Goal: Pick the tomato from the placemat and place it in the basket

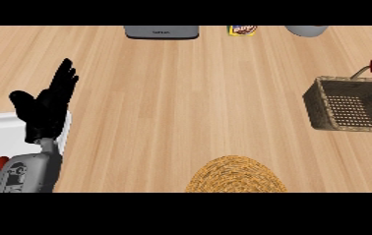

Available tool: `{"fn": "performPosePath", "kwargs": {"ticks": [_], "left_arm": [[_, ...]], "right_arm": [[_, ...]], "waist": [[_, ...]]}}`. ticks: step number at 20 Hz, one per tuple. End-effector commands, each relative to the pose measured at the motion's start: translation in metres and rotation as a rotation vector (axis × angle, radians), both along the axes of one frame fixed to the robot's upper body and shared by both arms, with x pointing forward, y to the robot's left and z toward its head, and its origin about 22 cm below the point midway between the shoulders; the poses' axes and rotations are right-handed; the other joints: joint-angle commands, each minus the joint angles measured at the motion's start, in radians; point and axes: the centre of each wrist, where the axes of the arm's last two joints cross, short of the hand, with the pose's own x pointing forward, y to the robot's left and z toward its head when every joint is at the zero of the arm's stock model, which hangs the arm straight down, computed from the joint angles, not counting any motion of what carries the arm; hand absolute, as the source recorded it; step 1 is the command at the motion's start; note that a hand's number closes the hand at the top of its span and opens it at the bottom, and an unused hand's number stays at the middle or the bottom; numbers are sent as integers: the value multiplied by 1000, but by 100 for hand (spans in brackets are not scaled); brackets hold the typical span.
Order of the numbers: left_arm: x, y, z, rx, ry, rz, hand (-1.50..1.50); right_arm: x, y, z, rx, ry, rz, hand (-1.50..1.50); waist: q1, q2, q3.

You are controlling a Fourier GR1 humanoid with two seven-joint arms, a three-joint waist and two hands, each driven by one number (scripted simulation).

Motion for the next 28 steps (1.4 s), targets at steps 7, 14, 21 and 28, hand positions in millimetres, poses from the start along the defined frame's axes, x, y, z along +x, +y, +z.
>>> {"fn": "performPosePath", "kwargs": {"ticks": [7, 14, 21, 28], "left_arm": [[-19, -6, -6, -1, -1, -1, 0], [7, 2, -2, 7, 8, 2, 0], [-11, -3, -9, -4, 6, 28, 0], [8, -11, 5, 25, -7, 6, 0]], "right_arm": [[29, -16, -33, -85, 164, -18, 150], [39, -10, -61, -101, 141, -25, 150], [45, -12, -61, -164, 131, -52, 150], [64, -4, -67, -185, 171, -52, 150]], "waist": [[0, -1, 1], [-6, 0, 0], [-5, -2, 0], [-5, -1, 0]]}}
